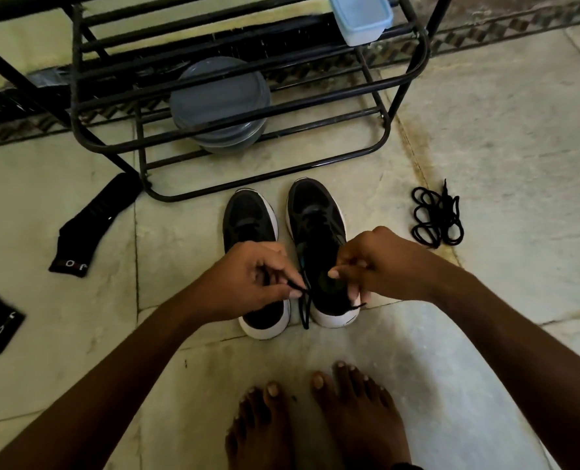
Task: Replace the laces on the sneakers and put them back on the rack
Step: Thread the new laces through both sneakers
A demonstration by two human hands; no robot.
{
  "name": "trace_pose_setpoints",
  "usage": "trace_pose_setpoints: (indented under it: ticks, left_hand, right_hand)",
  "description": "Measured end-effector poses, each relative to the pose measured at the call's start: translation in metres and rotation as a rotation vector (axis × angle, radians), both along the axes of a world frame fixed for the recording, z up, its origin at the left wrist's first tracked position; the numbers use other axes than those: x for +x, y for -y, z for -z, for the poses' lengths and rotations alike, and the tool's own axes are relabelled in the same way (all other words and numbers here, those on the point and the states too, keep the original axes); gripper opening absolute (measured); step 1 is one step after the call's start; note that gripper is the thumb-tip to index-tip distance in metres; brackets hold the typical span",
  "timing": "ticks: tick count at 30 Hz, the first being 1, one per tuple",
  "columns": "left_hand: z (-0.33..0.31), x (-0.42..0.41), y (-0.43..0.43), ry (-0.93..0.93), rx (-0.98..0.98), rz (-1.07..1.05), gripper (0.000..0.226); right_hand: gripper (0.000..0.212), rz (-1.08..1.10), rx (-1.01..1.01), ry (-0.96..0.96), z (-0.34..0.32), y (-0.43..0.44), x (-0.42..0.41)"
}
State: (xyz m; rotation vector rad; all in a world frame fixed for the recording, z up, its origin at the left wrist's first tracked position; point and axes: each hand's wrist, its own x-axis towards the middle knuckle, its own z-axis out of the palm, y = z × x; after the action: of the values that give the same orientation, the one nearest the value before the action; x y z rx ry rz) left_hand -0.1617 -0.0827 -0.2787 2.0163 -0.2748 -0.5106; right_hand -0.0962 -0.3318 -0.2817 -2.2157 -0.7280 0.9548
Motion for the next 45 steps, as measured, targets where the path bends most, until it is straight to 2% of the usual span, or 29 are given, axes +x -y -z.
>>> trace_pose_setpoints:
  ticks: [3, 5, 10, 14, 17, 19, 21, 24, 26, 28, 32, 36, 39, 43, 45]
  left_hand:
    - [-0.006, -0.002, -0.021, 0.025, 0.192, 0.094, 0.020]
    - [-0.005, -0.004, -0.035, 0.067, 0.316, 0.110, 0.026]
    - [0.006, -0.012, -0.049, 0.037, 0.381, 0.110, 0.030]
    - [0.012, -0.013, -0.044, 0.014, 0.387, 0.112, 0.028]
    - [0.015, -0.012, -0.039, 0.016, 0.395, 0.132, 0.026]
    - [0.016, -0.010, -0.036, 0.009, 0.391, 0.145, 0.021]
    - [0.016, -0.008, -0.034, -0.010, 0.411, 0.155, 0.018]
    - [0.016, -0.007, -0.033, -0.013, 0.454, 0.160, 0.017]
    - [0.017, -0.008, -0.035, -0.014, 0.484, 0.161, 0.018]
    - [0.017, -0.009, -0.036, -0.037, 0.488, 0.160, 0.020]
    - [0.019, -0.010, -0.031, -0.062, 0.509, 0.204, 0.027]
    - [0.013, -0.007, -0.025, -0.055, 0.553, 0.233, 0.036]
    - [0.001, 0.001, -0.017, -0.048, 0.423, 0.177, 0.025]
    - [-0.001, 0.017, 0.011, 0.191, 0.355, -0.010, 0.022]
    - [0.005, 0.027, 0.028, 0.226, 0.301, -0.061, 0.036]
  right_hand:
    - [0.028, 0.096, -0.074, 0.107, 0.002, -0.010, -0.005]
    - [0.038, 0.122, -0.152, 0.203, 0.004, -0.019, -0.008]
    - [0.057, 0.162, -0.291, 0.209, 0.019, -0.041, -0.018]
    - [0.048, 0.281, -0.285, 0.152, 0.027, -0.046, -0.024]
    - [0.033, 0.433, -0.187, 0.071, 0.020, -0.039, -0.022]
    - [0.035, 0.487, -0.123, 0.014, 0.014, -0.035, -0.019]
    - [0.045, 0.469, -0.135, 0.030, 0.009, -0.037, -0.019]
    - [0.060, 0.376, -0.272, 0.175, 0.009, -0.048, -0.027]
    - [0.055, 0.311, -0.347, 0.258, 0.012, -0.058, -0.036]
    - [0.037, 0.273, -0.345, 0.306, 0.016, -0.065, -0.045]
    - [0.019, 0.366, -0.255, 0.281, 0.018, -0.054, -0.049]
    - [0.013, 0.600, 0.067, 0.129, 0.010, -0.024, -0.036]
    - [0.013, 0.692, 0.269, 0.033, 0.002, -0.002, -0.016]
    - [0.012, 0.703, 0.450, 0.040, -0.002, 0.009, -0.006]
    - [0.012, 0.726, 0.530, 0.068, -0.004, 0.009, -0.006]
